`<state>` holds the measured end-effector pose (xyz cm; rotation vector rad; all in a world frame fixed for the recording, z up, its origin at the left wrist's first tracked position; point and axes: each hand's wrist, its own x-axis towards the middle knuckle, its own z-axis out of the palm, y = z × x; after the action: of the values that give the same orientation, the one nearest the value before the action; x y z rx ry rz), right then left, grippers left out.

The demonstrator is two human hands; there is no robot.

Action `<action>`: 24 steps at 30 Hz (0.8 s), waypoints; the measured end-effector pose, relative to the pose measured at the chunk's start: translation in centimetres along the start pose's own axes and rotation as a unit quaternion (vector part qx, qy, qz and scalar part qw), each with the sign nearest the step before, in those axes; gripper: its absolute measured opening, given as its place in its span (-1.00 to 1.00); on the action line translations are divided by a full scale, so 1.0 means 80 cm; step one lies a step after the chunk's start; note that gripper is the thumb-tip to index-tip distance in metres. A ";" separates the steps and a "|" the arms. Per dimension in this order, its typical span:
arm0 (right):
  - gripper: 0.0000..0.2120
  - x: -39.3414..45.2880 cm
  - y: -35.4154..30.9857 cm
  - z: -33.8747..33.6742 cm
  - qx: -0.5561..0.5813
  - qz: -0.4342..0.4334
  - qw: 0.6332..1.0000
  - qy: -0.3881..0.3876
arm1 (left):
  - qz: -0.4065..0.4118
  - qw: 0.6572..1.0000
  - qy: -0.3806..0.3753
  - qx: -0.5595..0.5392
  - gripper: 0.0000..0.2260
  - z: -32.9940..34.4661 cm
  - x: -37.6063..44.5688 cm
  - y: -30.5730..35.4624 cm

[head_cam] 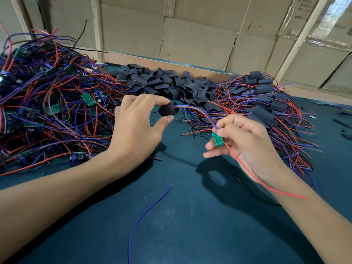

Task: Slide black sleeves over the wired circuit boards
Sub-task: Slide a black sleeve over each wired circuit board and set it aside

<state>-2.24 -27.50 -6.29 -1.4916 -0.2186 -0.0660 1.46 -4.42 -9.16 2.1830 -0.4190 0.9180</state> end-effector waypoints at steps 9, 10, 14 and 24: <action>-0.69 0.001 0.000 -0.001 0.088 -0.009 0.995 -0.046 | 0.201 0.976 0.008 0.082 -0.77 -0.003 -0.006 0.012; -0.64 0.002 0.000 -0.001 0.092 -0.009 0.995 -0.043 | 0.212 0.974 0.007 0.082 -0.77 -0.002 -0.007 0.013; -0.50 0.005 0.003 -0.001 0.053 -0.020 0.998 0.000 | 0.240 0.967 0.011 0.085 -0.78 -0.003 -0.007 0.015; -0.80 0.001 0.007 -0.001 -0.034 -0.058 0.998 0.003 | 0.232 0.969 -0.005 0.089 -0.74 0.000 -0.010 0.013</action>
<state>-2.03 -27.49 -6.82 -1.5451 -0.2998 -0.1720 0.33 -5.17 -9.24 2.2936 -0.9103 1.2330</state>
